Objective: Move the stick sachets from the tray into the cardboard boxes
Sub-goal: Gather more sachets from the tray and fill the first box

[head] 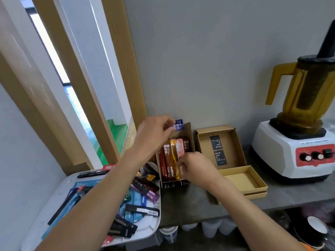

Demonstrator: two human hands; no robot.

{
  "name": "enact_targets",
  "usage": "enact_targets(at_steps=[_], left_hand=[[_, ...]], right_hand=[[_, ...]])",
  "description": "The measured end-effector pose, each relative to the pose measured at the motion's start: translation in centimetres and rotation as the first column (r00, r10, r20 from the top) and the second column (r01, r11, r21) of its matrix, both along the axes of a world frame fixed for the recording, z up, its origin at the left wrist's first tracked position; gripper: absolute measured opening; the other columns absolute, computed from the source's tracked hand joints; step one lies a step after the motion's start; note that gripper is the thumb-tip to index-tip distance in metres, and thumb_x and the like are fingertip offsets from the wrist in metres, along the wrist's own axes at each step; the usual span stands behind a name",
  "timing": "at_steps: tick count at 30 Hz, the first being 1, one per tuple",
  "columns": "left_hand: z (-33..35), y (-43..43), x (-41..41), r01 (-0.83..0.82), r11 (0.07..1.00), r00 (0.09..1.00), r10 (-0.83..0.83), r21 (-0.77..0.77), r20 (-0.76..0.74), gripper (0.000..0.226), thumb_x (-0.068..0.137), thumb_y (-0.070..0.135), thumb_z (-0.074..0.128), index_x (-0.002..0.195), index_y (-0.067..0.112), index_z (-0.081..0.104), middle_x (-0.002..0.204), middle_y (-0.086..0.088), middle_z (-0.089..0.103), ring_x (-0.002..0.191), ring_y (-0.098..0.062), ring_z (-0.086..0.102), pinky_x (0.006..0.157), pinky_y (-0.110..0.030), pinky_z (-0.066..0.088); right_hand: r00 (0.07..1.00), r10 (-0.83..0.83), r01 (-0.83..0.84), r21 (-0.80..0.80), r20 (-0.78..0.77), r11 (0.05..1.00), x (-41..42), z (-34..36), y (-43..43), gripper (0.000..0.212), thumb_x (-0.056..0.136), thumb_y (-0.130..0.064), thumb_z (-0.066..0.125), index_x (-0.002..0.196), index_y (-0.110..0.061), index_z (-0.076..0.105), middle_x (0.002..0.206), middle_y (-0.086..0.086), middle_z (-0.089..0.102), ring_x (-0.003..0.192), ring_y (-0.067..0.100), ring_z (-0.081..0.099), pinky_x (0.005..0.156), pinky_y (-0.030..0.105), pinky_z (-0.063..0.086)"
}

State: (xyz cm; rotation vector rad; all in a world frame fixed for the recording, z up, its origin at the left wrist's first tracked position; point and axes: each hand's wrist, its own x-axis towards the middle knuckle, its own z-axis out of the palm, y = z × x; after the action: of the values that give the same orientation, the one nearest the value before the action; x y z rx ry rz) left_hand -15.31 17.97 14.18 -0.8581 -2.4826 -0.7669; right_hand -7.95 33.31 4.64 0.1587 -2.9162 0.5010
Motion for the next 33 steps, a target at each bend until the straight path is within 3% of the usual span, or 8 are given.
enact_targets(at_steps=[3, 7, 12, 15, 18, 22, 26, 33], left_hand=[[0.6, -4.8, 0.7, -0.026, 0.993, 0.999, 0.020, 0.118, 0.044, 0.018, 0.095, 0.038, 0.075, 0.112, 0.030, 0.074, 0.091, 0.015, 0.072, 0.074, 0.004, 0.066, 0.073, -0.015, 0.051], [-1.2, -12.0, 0.1, -0.217, 0.972, 0.968, 0.202, 0.089, 0.150, 0.015, 0.095, 0.043, 0.074, 0.105, 0.032, 0.074, 0.085, 0.014, 0.073, 0.063, -0.006, 0.070, 0.077, -0.028, 0.056], [-5.1, -20.3, -0.3, -0.247, 0.930, 0.882, 0.332, -0.271, 0.334, 0.025, 0.089, 0.046, 0.079, 0.106, 0.029, 0.074, 0.093, 0.015, 0.073, 0.086, -0.008, 0.070, 0.084, -0.035, 0.059], [-7.7, -24.3, -0.1, -0.278, 0.906, 0.833, 0.393, -0.320, 0.389, 0.023, 0.091, 0.043, 0.075, 0.110, 0.029, 0.074, 0.108, 0.009, 0.075, 0.098, -0.012, 0.068, 0.088, -0.034, 0.055], [-10.0, -27.4, -0.5, -0.374, 0.868, 0.802, 0.479, -0.327, 0.357, 0.019, 0.101, 0.029, 0.063, 0.118, 0.029, 0.072, 0.126, 0.004, 0.071, 0.113, -0.018, 0.064, 0.095, -0.035, 0.050], [-12.1, -29.7, -2.1, -0.348, 0.901, 0.783, 0.432, -0.260, 0.448, 0.034, 0.104, 0.018, 0.054, 0.132, 0.031, 0.067, 0.135, 0.000, 0.069, 0.118, -0.022, 0.064, 0.099, -0.037, 0.051], [-12.8, -29.1, -4.7, -0.262, 0.930, 0.797, 0.359, -0.258, 0.485, 0.036, 0.107, 0.020, 0.051, 0.142, 0.024, 0.060, 0.141, -0.004, 0.066, 0.126, -0.024, 0.061, 0.106, -0.038, 0.047], [-12.4, -24.3, -9.0, -0.020, 0.950, 0.834, 0.188, -0.313, 0.519, 0.036, 0.112, 0.027, 0.047, 0.146, 0.023, 0.056, 0.152, -0.003, 0.058, 0.140, -0.026, 0.052, 0.118, -0.041, 0.039]], right_hand=[[0.994, -0.002, -0.013, -0.138, -0.109, 0.990, 0.4, 1.5, -1.2, 0.016, 0.101, -0.025, 0.062, 0.107, -0.029, 0.076, 0.115, -0.010, 0.075, 0.105, 0.008, 0.070, 0.089, 0.031, 0.061], [0.982, 0.067, -0.117, -0.284, -0.179, 0.952, 0.3, 3.2, -5.8, 0.016, 0.100, -0.017, 0.063, 0.104, -0.026, 0.076, 0.107, -0.011, 0.073, 0.100, 0.007, 0.066, 0.086, 0.027, 0.058], [0.976, 0.211, -0.215, -0.073, -0.060, 0.974, -2.0, 2.2, -13.0, 0.034, 0.095, -0.029, 0.065, 0.129, -0.023, 0.066, 0.115, -0.002, 0.072, 0.102, 0.020, 0.068, 0.085, 0.040, 0.060], [0.987, 0.148, -0.157, 0.143, 0.070, 0.977, -3.1, 0.3, -15.3, 0.038, 0.095, -0.038, 0.067, 0.128, -0.021, 0.062, 0.116, 0.002, 0.068, 0.104, 0.025, 0.067, 0.080, 0.037, 0.057], [0.994, 0.018, -0.040, 0.219, 0.103, 0.975, -3.9, -1.8, -15.8, 0.040, 0.094, -0.038, 0.071, 0.127, -0.018, 0.062, 0.119, 0.005, 0.065, 0.106, 0.026, 0.066, 0.073, 0.035, 0.050], [0.993, -0.051, 0.031, 0.176, 0.107, 0.984, -4.1, -3.0, -16.3, 0.037, 0.091, -0.037, 0.074, 0.122, -0.020, 0.065, 0.120, 0.004, 0.065, 0.106, 0.025, 0.067, 0.078, 0.037, 0.057], [0.987, -0.011, -0.003, 0.088, 0.162, 0.996, -4.1, -2.9, -16.4, 0.028, 0.088, -0.032, 0.075, 0.114, -0.024, 0.072, 0.109, -0.002, 0.072, 0.099, 0.020, 0.068, 0.072, 0.031, 0.051], [0.989, -0.044, 0.056, -0.082, 0.140, 0.995, -4.1, -1.7, -15.9, 0.026, 0.084, -0.025, 0.078, 0.110, -0.027, 0.073, 0.106, -0.006, 0.075, 0.098, 0.016, 0.068, 0.085, 0.042, 0.062]])
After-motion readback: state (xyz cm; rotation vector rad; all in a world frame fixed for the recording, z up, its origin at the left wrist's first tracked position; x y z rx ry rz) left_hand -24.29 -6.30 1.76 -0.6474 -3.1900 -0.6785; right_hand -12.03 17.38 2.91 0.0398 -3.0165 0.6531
